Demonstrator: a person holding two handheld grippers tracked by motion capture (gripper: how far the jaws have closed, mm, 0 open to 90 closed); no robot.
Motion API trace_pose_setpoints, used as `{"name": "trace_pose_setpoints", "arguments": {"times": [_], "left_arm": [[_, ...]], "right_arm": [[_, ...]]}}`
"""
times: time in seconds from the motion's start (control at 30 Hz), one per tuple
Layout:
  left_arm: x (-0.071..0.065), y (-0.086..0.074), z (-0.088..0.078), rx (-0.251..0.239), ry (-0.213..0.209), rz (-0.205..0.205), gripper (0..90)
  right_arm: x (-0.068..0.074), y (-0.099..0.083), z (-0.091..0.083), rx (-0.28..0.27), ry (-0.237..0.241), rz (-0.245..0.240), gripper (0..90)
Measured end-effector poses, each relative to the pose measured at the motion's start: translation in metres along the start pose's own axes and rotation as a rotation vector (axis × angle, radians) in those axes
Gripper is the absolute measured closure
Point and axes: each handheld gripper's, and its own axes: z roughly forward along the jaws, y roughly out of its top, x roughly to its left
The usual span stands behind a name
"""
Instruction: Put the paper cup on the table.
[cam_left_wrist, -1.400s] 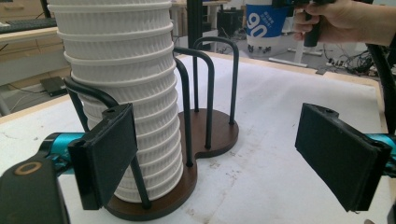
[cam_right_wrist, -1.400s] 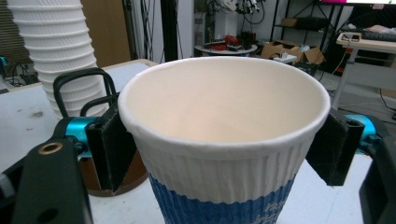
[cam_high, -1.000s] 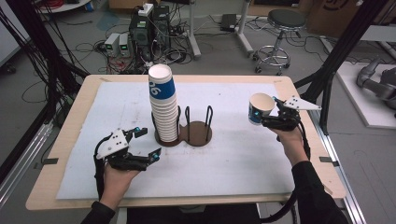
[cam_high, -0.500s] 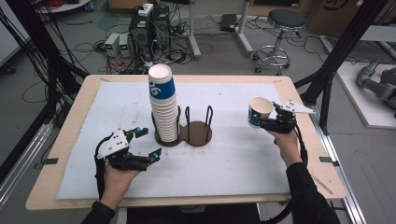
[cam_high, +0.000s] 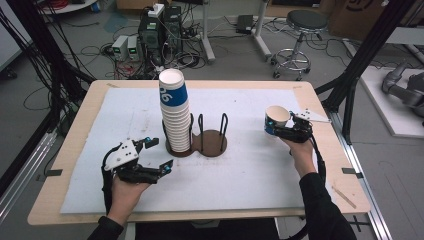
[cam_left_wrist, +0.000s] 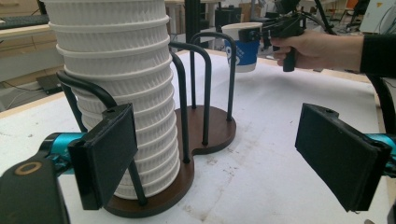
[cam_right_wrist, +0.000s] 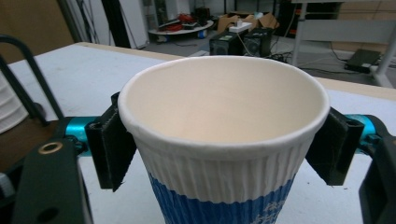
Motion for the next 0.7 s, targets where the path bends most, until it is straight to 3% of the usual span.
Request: {"name": "trace_pose_setpoints", "arguments": {"times": [0.2,0.7], "left_arm": [[0.0,0.0,0.0,-0.002,0.002,-0.002,12.8],[0.001,-0.001,0.0,-0.002,-0.001,-0.005,12.8]], "right_arm": [[-0.003,-0.004,0.006,-0.009,-0.074,0.031,21.0],[-0.006,-0.011,0.014,0.04,-0.131,0.015,20.5]]}}
